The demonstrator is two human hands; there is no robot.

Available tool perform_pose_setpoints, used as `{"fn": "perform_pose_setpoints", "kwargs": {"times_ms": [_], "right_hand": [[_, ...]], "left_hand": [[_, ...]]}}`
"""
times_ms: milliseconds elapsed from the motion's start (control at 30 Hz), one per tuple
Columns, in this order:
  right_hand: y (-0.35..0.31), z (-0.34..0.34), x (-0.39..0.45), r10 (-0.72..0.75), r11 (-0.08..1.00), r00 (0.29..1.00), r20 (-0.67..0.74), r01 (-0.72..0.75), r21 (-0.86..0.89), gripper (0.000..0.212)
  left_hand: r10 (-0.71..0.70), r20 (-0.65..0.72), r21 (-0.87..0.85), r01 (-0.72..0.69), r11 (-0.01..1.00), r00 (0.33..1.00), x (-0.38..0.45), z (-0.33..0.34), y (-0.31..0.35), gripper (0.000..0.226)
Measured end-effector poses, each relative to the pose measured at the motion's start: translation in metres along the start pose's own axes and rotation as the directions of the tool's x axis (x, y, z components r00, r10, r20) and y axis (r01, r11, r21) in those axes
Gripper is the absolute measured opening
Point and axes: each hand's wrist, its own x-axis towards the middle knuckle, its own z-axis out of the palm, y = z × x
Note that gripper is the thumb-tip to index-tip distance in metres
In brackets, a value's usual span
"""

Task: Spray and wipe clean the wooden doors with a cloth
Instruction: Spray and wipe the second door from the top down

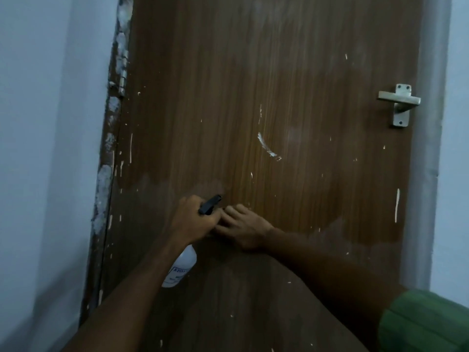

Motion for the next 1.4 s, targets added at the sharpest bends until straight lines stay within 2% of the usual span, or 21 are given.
{"fn": "perform_pose_setpoints", "kwargs": {"times_ms": [33,100,167,200,233,267,300,367,433,500,567,633,667,700,767,800,867,933,1000,1167,1400], "right_hand": [[0.013,-0.003,0.005,-0.041,0.997,0.999,-0.007,0.041,-0.066,0.070],[0.038,-0.017,0.021,0.173,0.985,0.970,-0.173,-0.175,0.003,0.063],[0.050,-0.034,0.037,0.573,0.819,0.749,-0.332,-0.513,0.257,0.055],[0.045,-0.038,0.043,0.694,0.720,0.623,-0.360,-0.606,0.339,0.052],[0.035,-0.036,0.049,0.747,0.664,0.556,-0.363,-0.644,0.380,0.052],[0.021,-0.030,0.052,0.738,0.674,0.584,-0.337,-0.632,0.382,0.053],[0.005,-0.022,0.053,0.651,0.757,0.697,-0.302,-0.565,0.329,0.057],[-0.020,-0.006,0.046,0.270,0.961,0.943,-0.196,-0.252,0.112,0.064],[-0.014,-0.004,0.044,0.035,0.999,0.996,-0.085,-0.037,-0.022,0.063],[-0.001,-0.015,0.055,0.168,0.986,0.971,-0.169,-0.168,0.017,0.061],[0.009,-0.031,0.068,0.557,0.828,0.779,-0.289,-0.495,0.262,0.056],[0.001,-0.038,0.080,0.744,0.667,0.590,-0.312,-0.637,0.386,0.056],[-0.007,-0.036,0.084,0.732,0.680,0.612,-0.299,-0.626,0.382,0.060],[-0.016,-0.031,0.088,0.634,0.768,0.724,-0.272,-0.548,0.331,0.065],[-0.025,-0.020,0.090,0.268,0.958,0.950,-0.163,-0.244,0.149,0.072],[-0.019,-0.019,0.090,0.159,0.984,0.977,-0.142,-0.146,0.099,0.072],[-0.002,-0.025,0.099,0.280,0.956,0.927,-0.248,-0.245,0.163,0.068],[0.007,-0.041,0.107,0.569,0.817,0.751,-0.335,-0.468,0.337,0.058],[0.004,-0.047,0.116,0.673,0.739,0.637,-0.377,-0.550,0.389,0.053],[-0.016,-0.040,0.124,0.578,0.813,0.727,-0.370,-0.470,0.345,0.050],[-0.032,-0.033,0.131,0.563,0.815,0.759,-0.328,-0.445,0.370,0.061]], "left_hand": [[-0.008,0.001,0.011,0.008,1.000,1.000,-0.003,-0.002,-0.003,0.032],[-0.040,-0.025,0.054,0.042,0.998,0.999,-0.007,-0.007,-0.010,0.036],[-0.063,-0.051,0.071,0.067,0.995,0.997,-0.011,-0.011,-0.014,0.034],[-0.069,-0.054,0.083,0.073,0.994,0.996,-0.013,-0.013,-0.015,0.033],[-0.078,-0.052,0.097,0.083,0.992,0.996,-0.015,-0.015,-0.016,0.032],[-0.086,-0.050,0.108,0.091,0.990,0.995,-0.017,-0.018,-0.017,0.031],[-0.095,-0.052,0.113,0.100,0.989,0.994,-0.019,-0.020,-0.019,0.031],[-0.106,-0.040,0.113,0.110,0.988,0.994,-0.021,-0.025,-0.023,0.029],[-0.114,-0.045,0.129,0.119,0.984,0.992,-0.024,-0.028,-0.030,0.029],[-0.129,-0.040,0.156,0.133,0.979,0.991,-0.026,-0.031,-0.037,0.027],[-0.151,-0.050,0.161,0.157,0.974,0.987,-0.028,-0.033,-0.046,0.026],[-0.176,-0.081,0.167,0.187,0.968,0.981,-0.031,-0.036,-0.051,0.027],[-0.184,-0.091,0.171,0.198,0.965,0.979,-0.031,-0.038,-0.053,0.028],[-0.190,-0.101,0.170,0.206,0.964,0.976,-0.033,-0.041,-0.056,0.029],[-0.197,-0.099,0.153,0.210,0.966,0.975,-0.034,-0.046,-0.060,0.030],[-0.200,-0.099,0.143,0.212,0.967,0.975,-0.033,-0.048,-0.061,0.030],[-0.207,-0.119,0.143,0.223,0.964,0.971,-0.030,-0.053,-0.065,0.033],[-0.218,-0.141,0.170,0.240,0.956,0.966,-0.028,-0.055,-0.067,0.036],[-0.233,-0.150,0.204,0.261,0.943,0.961,-0.027,-0.055,-0.067,0.037],[-0.314,-0.184,0.260,0.354,0.899,0.932,-0.026,-0.058,-0.073,0.033],[-0.276,-0.285,0.159,0.329,0.931,0.918,-0.031,-0.068,-0.083,0.035]]}}
